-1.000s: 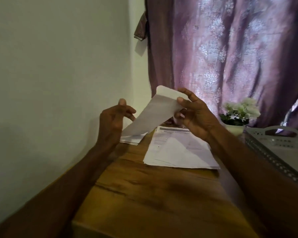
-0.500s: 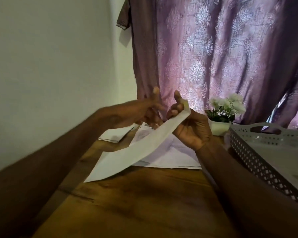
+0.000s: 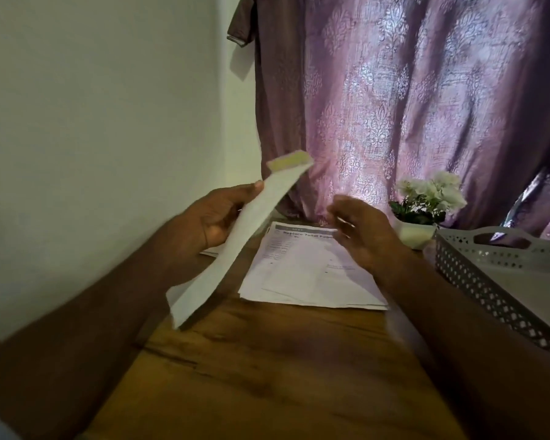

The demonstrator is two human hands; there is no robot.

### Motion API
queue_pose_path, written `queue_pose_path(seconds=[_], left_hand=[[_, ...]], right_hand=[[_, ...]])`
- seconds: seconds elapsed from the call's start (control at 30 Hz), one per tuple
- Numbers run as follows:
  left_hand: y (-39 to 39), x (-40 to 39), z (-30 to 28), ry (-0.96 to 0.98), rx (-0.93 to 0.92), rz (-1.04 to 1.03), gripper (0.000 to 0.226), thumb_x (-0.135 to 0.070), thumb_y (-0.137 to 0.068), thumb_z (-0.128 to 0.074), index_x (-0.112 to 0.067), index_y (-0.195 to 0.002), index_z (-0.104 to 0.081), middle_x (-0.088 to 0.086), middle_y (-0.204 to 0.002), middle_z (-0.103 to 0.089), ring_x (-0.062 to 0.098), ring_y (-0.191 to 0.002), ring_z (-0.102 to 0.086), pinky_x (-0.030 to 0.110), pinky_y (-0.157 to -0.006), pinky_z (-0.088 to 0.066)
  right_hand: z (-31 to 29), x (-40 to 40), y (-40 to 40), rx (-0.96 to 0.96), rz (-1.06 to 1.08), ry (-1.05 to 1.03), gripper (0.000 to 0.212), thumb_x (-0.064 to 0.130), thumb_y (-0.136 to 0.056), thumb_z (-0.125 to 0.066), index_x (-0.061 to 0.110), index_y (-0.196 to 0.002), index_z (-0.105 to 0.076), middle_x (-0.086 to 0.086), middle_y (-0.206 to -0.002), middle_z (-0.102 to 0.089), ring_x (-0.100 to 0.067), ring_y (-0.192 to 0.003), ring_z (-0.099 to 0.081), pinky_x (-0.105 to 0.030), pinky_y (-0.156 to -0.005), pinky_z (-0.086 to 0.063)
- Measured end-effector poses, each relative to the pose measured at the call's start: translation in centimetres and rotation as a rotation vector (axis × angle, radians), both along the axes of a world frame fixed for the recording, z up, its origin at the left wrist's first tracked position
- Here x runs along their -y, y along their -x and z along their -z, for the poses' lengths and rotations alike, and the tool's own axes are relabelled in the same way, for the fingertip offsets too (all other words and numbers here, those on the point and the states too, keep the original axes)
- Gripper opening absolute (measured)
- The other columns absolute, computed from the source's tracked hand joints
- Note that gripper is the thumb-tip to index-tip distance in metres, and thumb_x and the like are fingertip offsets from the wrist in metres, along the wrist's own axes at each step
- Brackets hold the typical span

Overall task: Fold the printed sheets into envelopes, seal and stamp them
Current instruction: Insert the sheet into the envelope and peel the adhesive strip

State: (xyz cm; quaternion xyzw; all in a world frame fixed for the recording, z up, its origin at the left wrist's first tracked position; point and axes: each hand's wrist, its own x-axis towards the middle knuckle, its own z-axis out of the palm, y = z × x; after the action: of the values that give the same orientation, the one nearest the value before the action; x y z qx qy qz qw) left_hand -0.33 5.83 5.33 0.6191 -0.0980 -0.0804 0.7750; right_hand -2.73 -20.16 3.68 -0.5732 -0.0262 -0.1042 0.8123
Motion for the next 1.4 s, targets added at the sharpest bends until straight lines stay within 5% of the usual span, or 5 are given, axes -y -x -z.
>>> queue_pose_path(seconds=[0.27,0.5,0.7,1.0,1.4], left_hand=[[0.7,-2.0,0.6,-0.091,-0.103,0.016,0.039,-0.018,-0.093,-0.075,-0.001,-0.127,-0.067,0.018,-0.1,-0.079,0.028,-0.079,-0.078,0.039,-0.068,-0.065],[0.7,-1.9,0.9,-0.099,-0.107,0.082,0.049,-0.015,-0.094,-0.069,-0.003,-0.14,-0.059,0.022,-0.137,-0.067,0.034,-0.109,-0.071,0.047,-0.096,-0.059],[0.0,-1.4,1.9,-0.1,-0.05,-0.021,0.042,-0.024,-0.098,-0.068,-0.006,-0.135,-0.063,0.017,-0.113,-0.077,0.029,-0.091,-0.077,0.041,-0.078,-0.064],[-0.5,-0.7,2.3,-0.089,-0.016,-0.113,0.04,-0.021,-0.1,-0.065,-0.004,-0.136,-0.064,0.02,-0.131,-0.071,0.041,-0.125,-0.065,0.054,-0.113,-0.047],[-0.7,-0.1,2.9,-0.094,-0.027,-0.134,0.036,-0.02,-0.097,-0.07,-0.003,-0.129,-0.067,0.019,-0.119,-0.076,0.04,-0.113,-0.071,0.053,-0.107,-0.053]], right_hand=[[1.7,-1.0,-0.2,-0.012,0.328,1.511,0.047,0.067,-0.081,-0.072,0.021,-0.084,-0.067,-0.001,-0.082,-0.061,-0.021,-0.077,-0.056,-0.027,-0.071,-0.041],[3.9,-2.5,0.8,-0.064,0.396,1.513,0.068,0.087,-0.065,-0.066,0.024,-0.085,-0.048,0.001,-0.091,-0.06,-0.02,-0.074,-0.05,-0.031,-0.06,-0.04],[3.1,-2.6,0.8,-0.176,0.371,1.368,0.082,0.067,-0.064,-0.084,0.017,-0.123,-0.059,-0.009,-0.123,-0.068,-0.032,-0.111,-0.065,-0.037,-0.087,-0.053],[3.7,-4.3,1.7,-0.169,0.437,1.341,0.09,0.084,-0.063,-0.074,0.015,-0.12,-0.061,-0.004,-0.115,-0.069,-0.027,-0.104,-0.067,-0.032,-0.073,-0.044],[1.9,-3.8,0.6,-0.295,0.393,0.692,0.057,0.017,-0.077,-0.088,0.003,-0.124,-0.059,-0.017,-0.121,-0.067,-0.036,-0.109,-0.065,-0.046,-0.091,-0.058]])
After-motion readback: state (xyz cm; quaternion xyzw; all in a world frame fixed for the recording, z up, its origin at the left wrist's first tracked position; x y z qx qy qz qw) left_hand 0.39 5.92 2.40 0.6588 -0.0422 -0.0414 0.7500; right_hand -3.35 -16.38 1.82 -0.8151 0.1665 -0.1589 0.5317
